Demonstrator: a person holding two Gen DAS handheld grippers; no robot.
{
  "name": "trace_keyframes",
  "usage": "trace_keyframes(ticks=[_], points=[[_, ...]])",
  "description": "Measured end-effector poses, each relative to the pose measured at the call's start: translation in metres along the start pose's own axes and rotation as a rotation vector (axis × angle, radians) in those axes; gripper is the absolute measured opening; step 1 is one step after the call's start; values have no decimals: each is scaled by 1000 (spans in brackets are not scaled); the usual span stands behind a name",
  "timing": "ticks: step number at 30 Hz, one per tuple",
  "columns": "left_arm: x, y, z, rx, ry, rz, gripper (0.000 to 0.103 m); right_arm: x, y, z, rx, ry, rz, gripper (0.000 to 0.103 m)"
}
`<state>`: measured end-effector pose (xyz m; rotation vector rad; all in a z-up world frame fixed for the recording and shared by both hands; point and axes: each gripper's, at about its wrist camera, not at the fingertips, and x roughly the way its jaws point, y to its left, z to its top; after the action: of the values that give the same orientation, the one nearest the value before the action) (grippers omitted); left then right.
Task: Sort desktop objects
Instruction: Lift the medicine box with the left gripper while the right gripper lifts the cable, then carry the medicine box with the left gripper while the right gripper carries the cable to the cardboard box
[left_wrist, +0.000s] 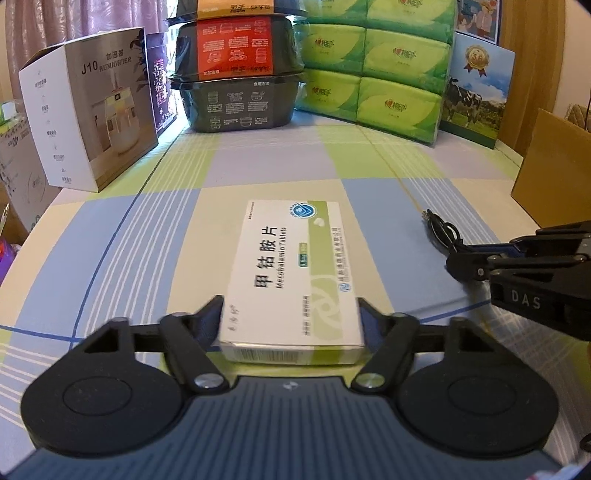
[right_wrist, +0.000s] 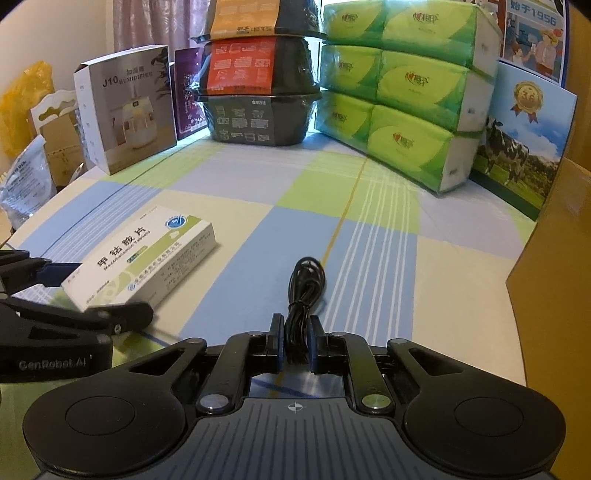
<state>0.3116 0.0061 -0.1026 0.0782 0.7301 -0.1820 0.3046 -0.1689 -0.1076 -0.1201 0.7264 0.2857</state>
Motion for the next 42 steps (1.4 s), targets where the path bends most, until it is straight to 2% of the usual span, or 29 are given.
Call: trace_keyframes(ticks=[8, 15, 20, 29, 37, 42], points=[[-16, -7, -5, -45, 52, 28, 67, -23, 5, -6, 38, 21, 17, 9], [-49, -16, -15, -18, 75, 27, 67, -61, 13, -17, 35, 22, 33, 9], [-77, -13, -25, -64, 85, 26, 67, -87, 10, -28, 57, 25, 30, 9], [-125, -19, -42, -119, 55, 8, 67, -129, 15, -46, 89, 11, 39, 9], [-163, -44, -48, -111, 22, -22, 67, -176, 22, -64, 105, -33, 34, 9], [-187, -60, -52, -135, 31, -32, 67, -208, 26, -75, 114, -56, 31, 9]])
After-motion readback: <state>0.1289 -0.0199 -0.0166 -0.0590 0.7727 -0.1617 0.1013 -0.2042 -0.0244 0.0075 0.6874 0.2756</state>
